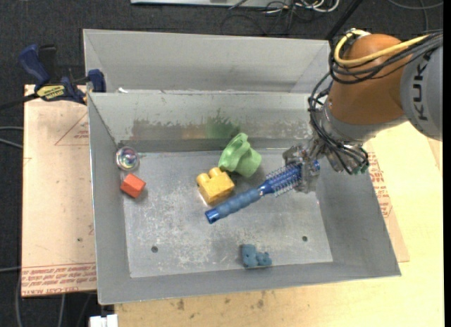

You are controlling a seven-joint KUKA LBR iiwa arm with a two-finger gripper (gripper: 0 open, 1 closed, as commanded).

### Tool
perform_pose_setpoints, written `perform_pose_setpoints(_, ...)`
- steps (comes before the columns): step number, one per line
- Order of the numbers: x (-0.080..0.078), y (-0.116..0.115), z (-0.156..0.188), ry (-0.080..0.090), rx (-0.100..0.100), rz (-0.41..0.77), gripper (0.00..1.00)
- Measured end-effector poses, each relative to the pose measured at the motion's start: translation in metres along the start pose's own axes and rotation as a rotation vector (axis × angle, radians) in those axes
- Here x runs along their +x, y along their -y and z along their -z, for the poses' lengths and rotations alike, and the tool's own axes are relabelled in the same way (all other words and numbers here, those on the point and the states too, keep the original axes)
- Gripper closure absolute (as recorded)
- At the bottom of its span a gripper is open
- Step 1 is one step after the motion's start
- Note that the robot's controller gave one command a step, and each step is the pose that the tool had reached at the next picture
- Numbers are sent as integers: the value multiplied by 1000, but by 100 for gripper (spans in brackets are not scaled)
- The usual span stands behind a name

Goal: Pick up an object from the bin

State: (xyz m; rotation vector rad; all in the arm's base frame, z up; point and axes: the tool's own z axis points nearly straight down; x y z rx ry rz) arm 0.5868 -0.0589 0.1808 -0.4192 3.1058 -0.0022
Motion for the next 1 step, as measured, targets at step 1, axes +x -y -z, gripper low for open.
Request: perform_pose_setpoints(1,-5,8,73,3,2,-1,100)
